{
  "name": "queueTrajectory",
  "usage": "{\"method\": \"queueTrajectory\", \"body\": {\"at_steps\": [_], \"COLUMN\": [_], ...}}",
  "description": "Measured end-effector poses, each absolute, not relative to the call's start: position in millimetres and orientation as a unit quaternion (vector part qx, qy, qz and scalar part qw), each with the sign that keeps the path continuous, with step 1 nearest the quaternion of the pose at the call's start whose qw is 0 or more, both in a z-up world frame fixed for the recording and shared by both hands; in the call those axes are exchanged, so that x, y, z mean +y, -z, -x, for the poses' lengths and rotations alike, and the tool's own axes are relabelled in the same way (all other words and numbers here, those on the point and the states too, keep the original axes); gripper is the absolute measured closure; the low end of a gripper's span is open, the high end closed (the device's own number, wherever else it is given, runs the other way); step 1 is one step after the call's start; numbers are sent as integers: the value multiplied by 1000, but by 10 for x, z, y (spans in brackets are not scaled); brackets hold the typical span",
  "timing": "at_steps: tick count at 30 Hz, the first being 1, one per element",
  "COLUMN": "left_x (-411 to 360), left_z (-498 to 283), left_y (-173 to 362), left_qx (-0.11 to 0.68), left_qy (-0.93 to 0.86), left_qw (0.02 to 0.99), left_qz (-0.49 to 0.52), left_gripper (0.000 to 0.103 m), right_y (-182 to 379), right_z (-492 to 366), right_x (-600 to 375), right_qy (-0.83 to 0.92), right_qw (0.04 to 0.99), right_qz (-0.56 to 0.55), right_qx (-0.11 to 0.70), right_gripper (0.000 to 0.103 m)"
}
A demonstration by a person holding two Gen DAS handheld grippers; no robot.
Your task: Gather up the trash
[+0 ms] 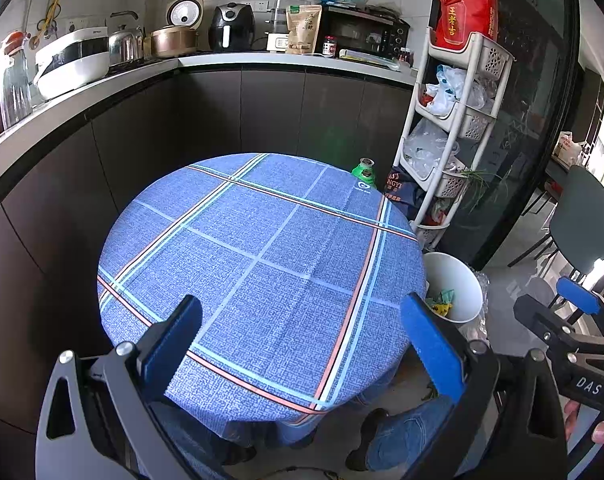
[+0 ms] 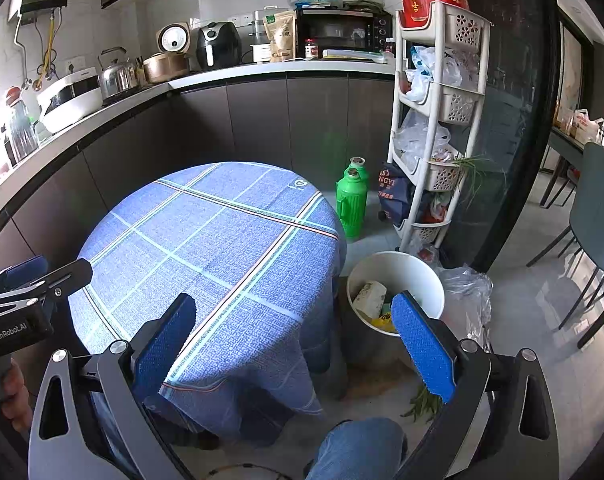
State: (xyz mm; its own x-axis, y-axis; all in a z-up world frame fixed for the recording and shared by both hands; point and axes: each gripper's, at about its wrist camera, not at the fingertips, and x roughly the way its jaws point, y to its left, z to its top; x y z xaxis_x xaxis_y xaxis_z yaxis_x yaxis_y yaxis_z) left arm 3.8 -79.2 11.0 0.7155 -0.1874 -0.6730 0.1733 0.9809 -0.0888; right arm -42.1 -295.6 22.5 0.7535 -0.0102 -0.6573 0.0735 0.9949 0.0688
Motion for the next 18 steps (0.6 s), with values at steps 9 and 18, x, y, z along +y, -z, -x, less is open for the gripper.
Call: {"method": "queueTrajectory", "body": {"at_steps": [9,18], "left_x": [-791,-794], "left_z": [-43,-36], "left_y": [-112,-110], "left_qx": [365,365], "left_qy": [98,98], "left_qw": [926,926], "left_qz": [11,10], "left_gripper": [4,4], "right_y": [-228,-225], "right_z": [418,421], "right_x": [-2952,-2948], "right_qy": [23,23], "right_qw": [935,935], "right_qz": [-45,-45], "right_qx": [351,351], "right_gripper": [9,9]}}
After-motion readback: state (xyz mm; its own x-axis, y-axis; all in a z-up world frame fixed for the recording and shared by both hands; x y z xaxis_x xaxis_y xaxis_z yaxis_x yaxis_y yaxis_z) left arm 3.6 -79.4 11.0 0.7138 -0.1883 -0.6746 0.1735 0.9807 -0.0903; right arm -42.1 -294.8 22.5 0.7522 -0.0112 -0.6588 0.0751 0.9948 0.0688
